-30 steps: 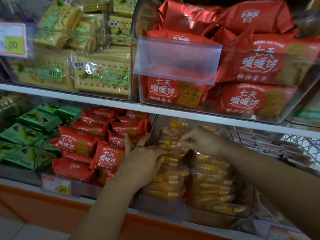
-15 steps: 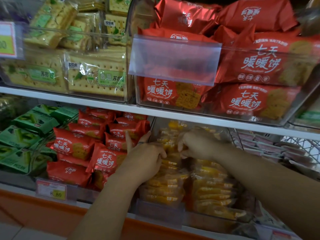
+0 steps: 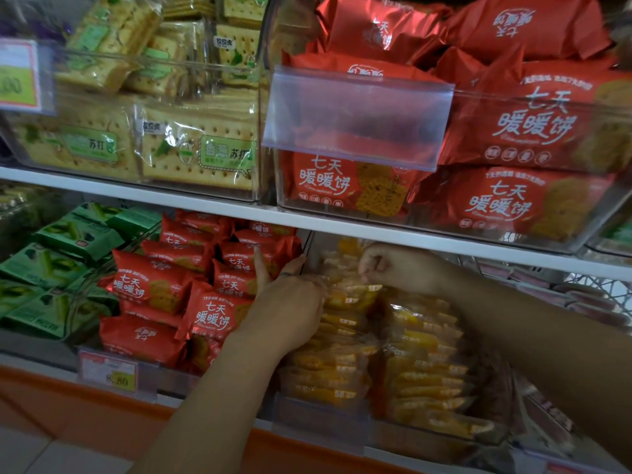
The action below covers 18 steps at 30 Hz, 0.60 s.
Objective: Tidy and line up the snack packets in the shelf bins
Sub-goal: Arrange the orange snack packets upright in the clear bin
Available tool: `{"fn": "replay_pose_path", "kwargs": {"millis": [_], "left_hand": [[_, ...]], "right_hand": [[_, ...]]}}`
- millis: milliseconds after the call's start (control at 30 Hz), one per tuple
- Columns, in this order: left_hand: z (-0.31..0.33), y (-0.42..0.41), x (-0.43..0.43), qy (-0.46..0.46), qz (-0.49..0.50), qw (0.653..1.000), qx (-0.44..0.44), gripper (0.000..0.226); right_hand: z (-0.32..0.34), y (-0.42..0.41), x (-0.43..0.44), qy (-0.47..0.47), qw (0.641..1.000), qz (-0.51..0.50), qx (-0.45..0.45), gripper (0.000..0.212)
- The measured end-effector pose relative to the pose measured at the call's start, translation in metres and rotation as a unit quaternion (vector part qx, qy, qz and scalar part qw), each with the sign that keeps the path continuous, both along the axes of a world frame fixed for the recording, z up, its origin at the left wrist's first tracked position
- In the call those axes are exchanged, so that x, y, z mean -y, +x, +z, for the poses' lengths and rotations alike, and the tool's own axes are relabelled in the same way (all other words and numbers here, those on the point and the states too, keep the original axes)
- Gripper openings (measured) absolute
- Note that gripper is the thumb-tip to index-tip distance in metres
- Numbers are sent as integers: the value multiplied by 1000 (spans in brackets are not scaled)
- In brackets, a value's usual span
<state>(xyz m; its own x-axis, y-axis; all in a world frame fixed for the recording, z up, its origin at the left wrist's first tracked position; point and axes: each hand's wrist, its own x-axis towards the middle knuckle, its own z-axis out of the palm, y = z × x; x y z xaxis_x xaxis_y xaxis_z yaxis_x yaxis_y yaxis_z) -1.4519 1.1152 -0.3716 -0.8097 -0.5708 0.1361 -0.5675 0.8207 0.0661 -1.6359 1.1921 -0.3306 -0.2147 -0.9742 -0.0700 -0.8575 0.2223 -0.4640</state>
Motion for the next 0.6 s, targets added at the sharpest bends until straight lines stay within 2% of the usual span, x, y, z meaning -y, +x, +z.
{"fn": "replay_pose_path", "kwargs": {"millis": [133, 267, 400, 600], "left_hand": [[9, -2, 2, 2, -7, 999, 39, 33], [18, -5, 5, 9, -13, 999, 33, 28], [18, -9, 17, 40, -31, 999, 3, 27], [25, -17, 34, 64, -53, 996, 14, 30]], "right_hand": [[-5, -2, -6, 62, 994, -12, -86, 12], [-9, 6, -5, 21, 986, -18, -167, 6], [-15, 15, -7, -27, 989, -19, -146, 6], [-21, 28, 1, -109, 986, -50, -116, 6]]}}
